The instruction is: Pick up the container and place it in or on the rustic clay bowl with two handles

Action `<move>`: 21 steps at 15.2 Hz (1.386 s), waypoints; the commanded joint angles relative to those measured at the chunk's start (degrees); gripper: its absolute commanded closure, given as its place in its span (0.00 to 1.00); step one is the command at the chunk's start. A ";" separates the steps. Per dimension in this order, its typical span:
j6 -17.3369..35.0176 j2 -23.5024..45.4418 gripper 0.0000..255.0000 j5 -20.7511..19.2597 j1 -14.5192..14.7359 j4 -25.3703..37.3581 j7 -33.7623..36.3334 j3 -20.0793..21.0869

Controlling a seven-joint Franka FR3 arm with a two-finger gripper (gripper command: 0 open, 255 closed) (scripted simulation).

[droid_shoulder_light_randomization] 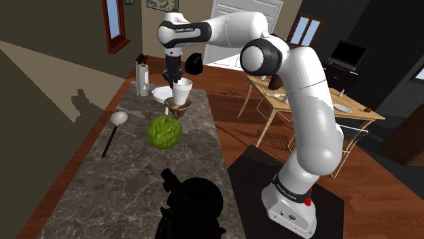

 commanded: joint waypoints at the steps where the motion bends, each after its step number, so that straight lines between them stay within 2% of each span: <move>1: 0.09 -0.01 1.00 0.00 0.01 -0.04 0.01 0.00; 4: 0.08 -0.01 1.00 0.00 0.01 -0.04 0.01 0.00; 5: 0.08 -0.01 0.00 0.00 0.01 -0.04 0.01 0.00; 10: 0.07 0.01 0.00 0.00 0.01 -0.01 0.01 0.00; 14: -7.86 0.95 0.00 0.02 -0.09 8.86 0.02 0.01; 21: -7.86 0.95 0.00 0.02 -0.09 8.86 0.02 0.01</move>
